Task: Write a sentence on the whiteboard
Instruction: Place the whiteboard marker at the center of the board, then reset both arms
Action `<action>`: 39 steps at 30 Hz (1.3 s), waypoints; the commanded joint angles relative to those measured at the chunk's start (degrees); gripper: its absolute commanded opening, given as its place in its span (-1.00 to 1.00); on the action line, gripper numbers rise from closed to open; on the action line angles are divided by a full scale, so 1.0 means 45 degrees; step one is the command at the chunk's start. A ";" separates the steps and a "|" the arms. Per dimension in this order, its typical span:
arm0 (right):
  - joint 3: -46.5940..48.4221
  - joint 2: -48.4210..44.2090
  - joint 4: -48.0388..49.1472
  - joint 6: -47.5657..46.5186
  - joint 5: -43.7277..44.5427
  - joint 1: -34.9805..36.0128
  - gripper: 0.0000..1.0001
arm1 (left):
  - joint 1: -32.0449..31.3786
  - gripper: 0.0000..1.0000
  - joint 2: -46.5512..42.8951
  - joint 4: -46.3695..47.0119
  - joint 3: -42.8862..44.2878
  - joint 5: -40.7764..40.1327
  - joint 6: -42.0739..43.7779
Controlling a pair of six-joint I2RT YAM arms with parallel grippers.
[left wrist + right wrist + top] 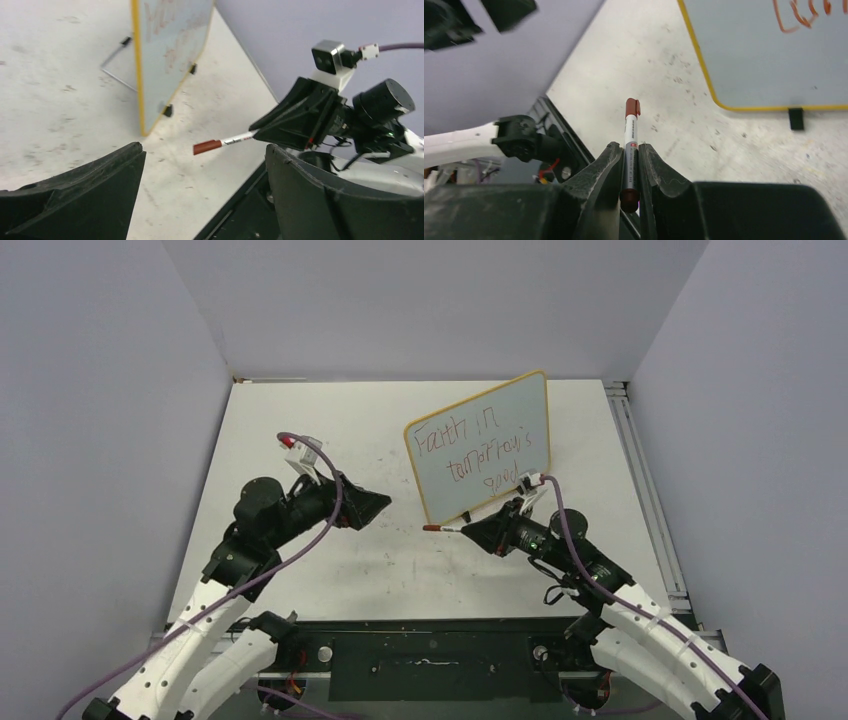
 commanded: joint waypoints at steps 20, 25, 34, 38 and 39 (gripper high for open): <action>-0.0352 0.1589 -0.3842 -0.1396 0.5555 -0.0503 0.90 | 0.2395 0.93 -0.0293 -0.3985 0.0314 -0.8399 0.4540; 0.0970 0.0831 -0.4841 -0.2242 0.8430 -0.1607 0.79 | 0.2395 0.93 -0.1094 -0.4220 0.0676 -0.9813 0.3766; 0.0714 -0.1551 -0.1564 -0.5573 0.9577 -0.1928 0.80 | 0.2413 0.93 -0.2693 -0.3591 0.0303 -1.0255 0.4169; 0.0856 -0.1584 -0.1188 -0.5965 0.9657 -0.1945 0.80 | 0.2414 0.92 -0.2955 -0.3537 0.0310 -1.0196 0.4317; 0.0960 -0.1559 -0.1259 -0.5987 0.9719 -0.1937 0.80 | 0.2410 0.93 -0.2969 -0.3534 0.0300 -1.0225 0.4364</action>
